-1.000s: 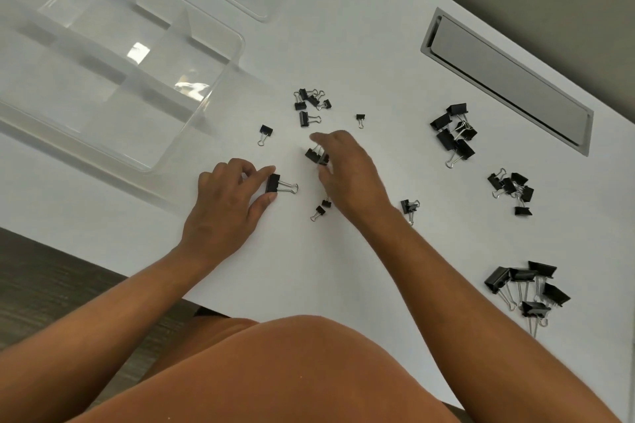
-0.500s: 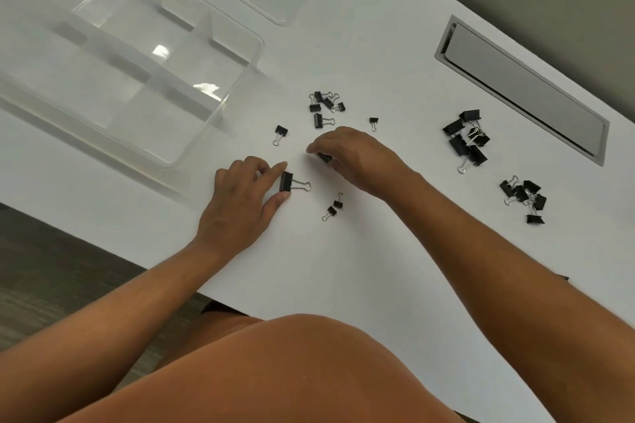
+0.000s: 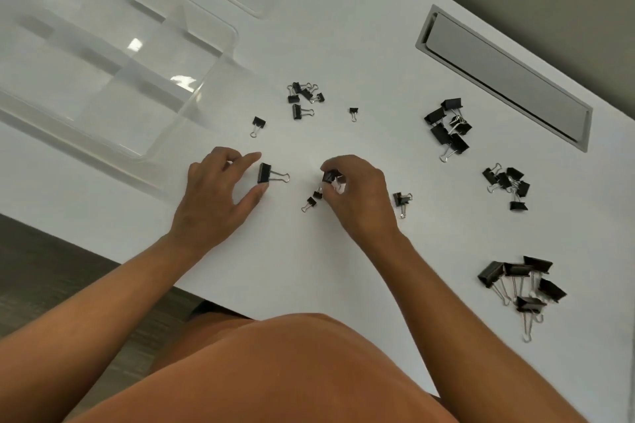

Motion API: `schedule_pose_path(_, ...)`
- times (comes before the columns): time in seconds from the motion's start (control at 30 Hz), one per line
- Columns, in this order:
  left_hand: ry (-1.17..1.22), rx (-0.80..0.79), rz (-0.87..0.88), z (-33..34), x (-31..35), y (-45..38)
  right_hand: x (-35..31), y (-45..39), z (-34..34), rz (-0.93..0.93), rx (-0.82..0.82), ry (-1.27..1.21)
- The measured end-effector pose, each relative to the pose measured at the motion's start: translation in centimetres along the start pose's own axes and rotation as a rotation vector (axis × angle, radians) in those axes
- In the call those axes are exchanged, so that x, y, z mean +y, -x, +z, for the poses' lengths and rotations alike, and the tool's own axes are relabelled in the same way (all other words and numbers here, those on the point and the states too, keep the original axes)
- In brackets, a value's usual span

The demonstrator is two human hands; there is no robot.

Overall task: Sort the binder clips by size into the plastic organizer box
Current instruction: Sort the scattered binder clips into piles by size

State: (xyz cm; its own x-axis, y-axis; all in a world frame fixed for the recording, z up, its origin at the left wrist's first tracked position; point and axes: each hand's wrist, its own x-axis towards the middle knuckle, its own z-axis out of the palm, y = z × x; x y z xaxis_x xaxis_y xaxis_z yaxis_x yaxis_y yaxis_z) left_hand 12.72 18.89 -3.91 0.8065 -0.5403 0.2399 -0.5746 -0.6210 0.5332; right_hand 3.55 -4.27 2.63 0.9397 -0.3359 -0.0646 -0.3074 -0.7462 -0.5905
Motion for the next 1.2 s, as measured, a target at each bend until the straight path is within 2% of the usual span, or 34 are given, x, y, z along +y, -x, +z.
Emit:
schedule_pose_path(0.13,-0.029,0.064,0.133,0.0,4.1,0.6,1.5,6.2,-1.7,0.261,0.097,-0.231)
schedule_pose_path(0.23,0.139,-0.044,0.255,1.4,9.6,0.8,4.2,8.4,-3.3,0.392,0.204,-0.279)
schedule_pose_path(0.3,0.259,-0.191,0.222,3.2,12.9,0.5,6.4,8.6,-4.6,0.400,0.264,-0.245)
schedule_pose_path(0.4,0.339,-0.379,0.080,6.5,16.3,-0.7,9.2,7.5,-5.8,0.334,0.297,-0.187)
schedule_pose_path(0.5,0.332,-0.470,0.044,9.6,18.7,-2.2,11.2,5.9,-5.7,0.232,0.264,-0.115)
schedule_pose_path(0.7,0.300,-0.432,-0.002,12.2,20.1,-3.7,12.7,5.3,-4.2,0.183,0.140,-0.125)
schedule_pose_path(1.0,0.272,-0.289,-0.041,13.2,20.5,-2.6,15.0,5.9,-4.3,0.069,0.125,-0.140)
schedule_pose_path(1.2,0.297,-0.298,-0.065,12.9,20.7,-2.6,15.1,7.9,-4.1,0.016,0.186,-0.101)
